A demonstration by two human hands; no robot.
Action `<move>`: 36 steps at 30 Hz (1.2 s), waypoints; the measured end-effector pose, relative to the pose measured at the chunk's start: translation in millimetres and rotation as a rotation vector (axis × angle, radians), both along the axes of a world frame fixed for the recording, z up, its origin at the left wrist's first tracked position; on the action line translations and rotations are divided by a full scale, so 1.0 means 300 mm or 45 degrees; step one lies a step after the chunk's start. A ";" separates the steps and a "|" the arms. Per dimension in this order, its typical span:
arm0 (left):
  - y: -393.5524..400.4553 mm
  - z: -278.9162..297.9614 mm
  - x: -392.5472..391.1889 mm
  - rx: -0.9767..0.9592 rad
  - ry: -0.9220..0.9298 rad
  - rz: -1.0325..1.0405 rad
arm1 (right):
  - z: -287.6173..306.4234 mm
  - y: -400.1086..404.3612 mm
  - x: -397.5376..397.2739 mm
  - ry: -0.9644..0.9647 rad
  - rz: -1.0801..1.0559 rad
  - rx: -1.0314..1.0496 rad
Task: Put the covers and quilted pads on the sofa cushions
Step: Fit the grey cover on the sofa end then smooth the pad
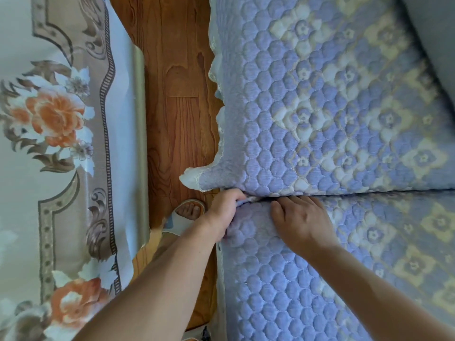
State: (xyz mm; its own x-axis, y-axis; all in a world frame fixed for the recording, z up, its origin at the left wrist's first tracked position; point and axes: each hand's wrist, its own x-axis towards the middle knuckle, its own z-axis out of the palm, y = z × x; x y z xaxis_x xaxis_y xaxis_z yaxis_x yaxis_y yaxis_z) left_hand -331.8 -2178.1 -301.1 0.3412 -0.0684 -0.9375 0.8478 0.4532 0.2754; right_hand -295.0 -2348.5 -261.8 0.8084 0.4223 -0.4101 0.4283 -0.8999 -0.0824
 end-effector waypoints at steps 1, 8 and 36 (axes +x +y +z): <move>-0.007 0.006 0.010 0.088 -0.029 -0.050 | 0.001 -0.005 0.006 -0.011 -0.008 0.024; 0.010 0.011 -0.041 0.138 -0.383 -0.291 | -0.013 -0.017 -0.013 -0.109 -0.023 -0.037; 0.134 -0.187 0.020 0.346 -0.543 -1.048 | 0.004 0.125 -0.072 -0.093 -0.011 0.336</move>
State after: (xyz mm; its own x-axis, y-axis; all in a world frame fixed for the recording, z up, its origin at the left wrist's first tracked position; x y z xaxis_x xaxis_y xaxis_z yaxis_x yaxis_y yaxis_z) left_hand -326.0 -2138.0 -357.2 0.5984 -0.2374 -0.7652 0.6760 -0.3630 0.6413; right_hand -316.5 -2310.9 -260.7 0.8358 0.4999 -0.2273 0.4341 -0.8550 -0.2839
